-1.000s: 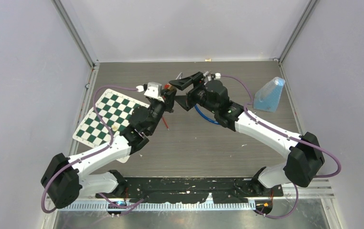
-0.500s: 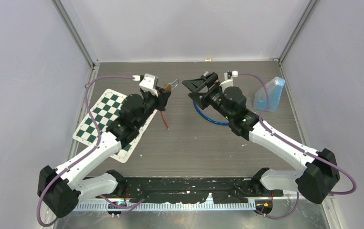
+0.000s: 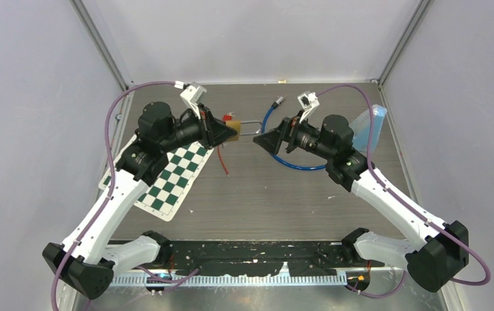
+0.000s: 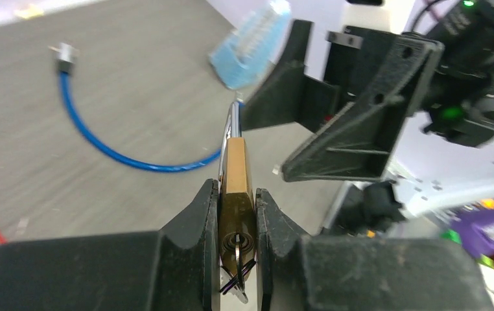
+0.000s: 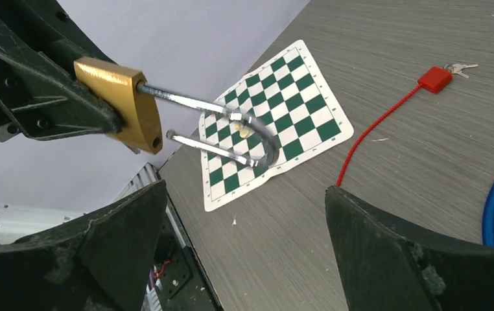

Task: Lock with the key
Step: Pick up the lock from the center of the board, then lock the lock.

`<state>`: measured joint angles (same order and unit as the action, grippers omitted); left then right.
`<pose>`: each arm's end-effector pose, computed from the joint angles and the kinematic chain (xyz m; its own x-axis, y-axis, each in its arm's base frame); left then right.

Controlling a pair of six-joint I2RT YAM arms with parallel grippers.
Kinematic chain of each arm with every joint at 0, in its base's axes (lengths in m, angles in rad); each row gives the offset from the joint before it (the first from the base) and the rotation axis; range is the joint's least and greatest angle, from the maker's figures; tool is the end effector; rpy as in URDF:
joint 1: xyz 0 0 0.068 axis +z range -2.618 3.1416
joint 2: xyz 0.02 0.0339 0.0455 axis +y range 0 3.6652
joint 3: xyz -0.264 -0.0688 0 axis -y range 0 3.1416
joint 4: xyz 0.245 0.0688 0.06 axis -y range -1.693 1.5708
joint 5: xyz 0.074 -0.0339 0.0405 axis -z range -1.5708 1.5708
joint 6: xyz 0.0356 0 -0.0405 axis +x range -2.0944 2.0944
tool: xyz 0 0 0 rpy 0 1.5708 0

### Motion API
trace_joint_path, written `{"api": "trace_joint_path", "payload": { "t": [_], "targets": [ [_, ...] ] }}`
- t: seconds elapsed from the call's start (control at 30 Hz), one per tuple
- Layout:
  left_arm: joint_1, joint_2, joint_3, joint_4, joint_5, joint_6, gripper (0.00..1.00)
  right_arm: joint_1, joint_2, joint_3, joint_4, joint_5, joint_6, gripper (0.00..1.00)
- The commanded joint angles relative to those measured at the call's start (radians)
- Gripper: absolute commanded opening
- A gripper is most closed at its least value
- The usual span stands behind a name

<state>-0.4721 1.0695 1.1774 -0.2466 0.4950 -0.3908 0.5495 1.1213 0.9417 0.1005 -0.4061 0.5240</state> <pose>0.2012 -0.1217 0.4165 -0.4259 -0.1589 -0.8907 0.7105 0.5508 -0.4380 0.2173 0.1496 0.3581 -0.4664 0.2533 -0.8475 -0.6725 0.5209 0.5258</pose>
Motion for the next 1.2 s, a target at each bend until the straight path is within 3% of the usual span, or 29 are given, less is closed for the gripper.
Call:
{"api": "trace_joint_path", "payload": {
  "t": [0.0, 0.23, 0.37, 0.43, 0.6, 0.77, 0.9, 1.03, 1.17],
  "targets": [
    [0.000, 0.013, 0.044, 0.077, 0.232, -0.128, 0.00, 0.001, -0.044, -0.056, 0.161, -0.061, 0.050, 0.95],
    [0.000, 0.034, 0.019, 0.162, 0.313, -0.224, 0.00, 0.001, -0.068, -0.080, 0.191, -0.095, 0.062, 0.82],
    [0.000, 0.034, 0.034, 0.182, 0.324, -0.240, 0.00, 0.001, -0.076, -0.084, 0.224, -0.159, 0.095, 0.65],
    [0.000, 0.031, 0.048, 0.163, 0.324, -0.218, 0.00, 0.001, -0.079, -0.078, 0.207, -0.168, 0.116, 0.51],
    [0.000, 0.017, 0.052, 0.160, 0.365, -0.157, 0.00, 0.001, -0.105, -0.069, 0.175, -0.179, 0.124, 0.36],
    [0.000, 0.035, 0.062, 0.174, 0.414, -0.175, 0.00, 0.001, -0.126, -0.049, 0.194, -0.233, 0.146, 0.07],
    [-0.007, 0.046, 0.053, 0.220, 0.436, -0.219, 0.00, 0.010, -0.147, -0.052, 0.234, -0.257, 0.195, 0.05],
    [-0.032, 0.054, 0.042, 0.265, 0.455, -0.269, 0.00, 0.053, -0.201, -0.039, 0.132, -0.139, 0.106, 0.05],
    [-0.054, 0.052, 0.021, 0.275, 0.440, -0.272, 0.00, 0.075, -0.210, -0.039, 0.129, -0.064, 0.115, 0.05]
  ]
}}
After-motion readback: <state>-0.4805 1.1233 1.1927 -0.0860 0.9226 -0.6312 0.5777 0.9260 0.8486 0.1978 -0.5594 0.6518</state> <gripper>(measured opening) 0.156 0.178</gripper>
